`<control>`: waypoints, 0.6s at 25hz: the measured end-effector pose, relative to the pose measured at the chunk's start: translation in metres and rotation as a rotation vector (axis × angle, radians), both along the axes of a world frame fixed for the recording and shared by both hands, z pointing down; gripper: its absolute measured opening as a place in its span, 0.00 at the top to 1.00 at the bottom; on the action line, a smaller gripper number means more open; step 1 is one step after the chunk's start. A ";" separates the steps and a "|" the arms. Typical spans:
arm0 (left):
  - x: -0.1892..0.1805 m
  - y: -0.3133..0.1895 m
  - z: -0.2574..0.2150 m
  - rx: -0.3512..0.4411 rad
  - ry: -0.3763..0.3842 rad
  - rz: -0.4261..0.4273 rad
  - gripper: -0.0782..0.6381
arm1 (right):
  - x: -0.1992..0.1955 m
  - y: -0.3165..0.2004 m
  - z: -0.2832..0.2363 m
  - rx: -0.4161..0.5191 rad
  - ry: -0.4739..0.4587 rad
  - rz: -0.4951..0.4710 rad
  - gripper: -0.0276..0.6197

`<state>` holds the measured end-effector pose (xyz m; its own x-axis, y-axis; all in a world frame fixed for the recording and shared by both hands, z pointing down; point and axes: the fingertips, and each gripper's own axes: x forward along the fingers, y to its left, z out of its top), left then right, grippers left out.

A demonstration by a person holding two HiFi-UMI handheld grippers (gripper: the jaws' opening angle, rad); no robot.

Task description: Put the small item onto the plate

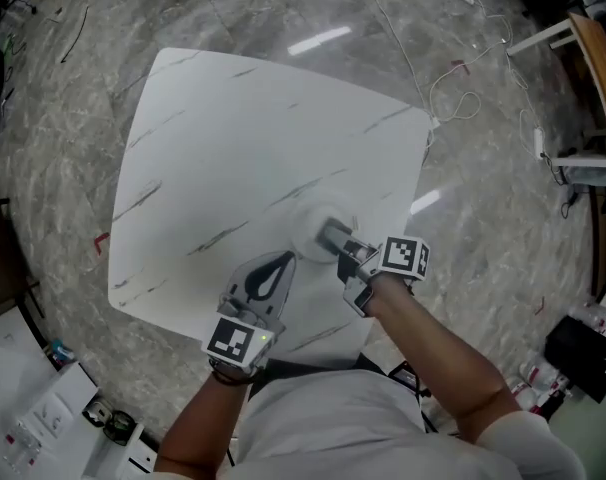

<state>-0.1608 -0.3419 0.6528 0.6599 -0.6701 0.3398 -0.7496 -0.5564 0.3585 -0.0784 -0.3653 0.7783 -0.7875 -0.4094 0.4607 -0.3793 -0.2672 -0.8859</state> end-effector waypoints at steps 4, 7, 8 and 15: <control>-0.010 -0.003 0.015 -0.017 0.017 -0.038 0.88 | -0.005 -0.002 0.015 -0.017 0.022 -0.013 0.81; -0.014 -0.001 0.025 -0.048 0.019 -0.034 0.88 | -0.008 -0.004 0.020 -0.018 0.039 -0.022 0.81; -0.016 -0.002 0.028 -0.054 0.024 -0.049 0.88 | -0.009 -0.005 0.022 -0.017 0.043 -0.025 0.81; -0.014 0.002 0.031 -0.071 0.038 -0.046 0.88 | -0.007 -0.007 0.029 -0.049 0.116 -0.033 0.78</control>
<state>-0.1751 -0.3402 0.6834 0.6421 -0.6751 0.3632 -0.7591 -0.4936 0.4244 -0.0857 -0.3728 0.8069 -0.7403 -0.3587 0.5685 -0.4881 -0.2948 -0.8215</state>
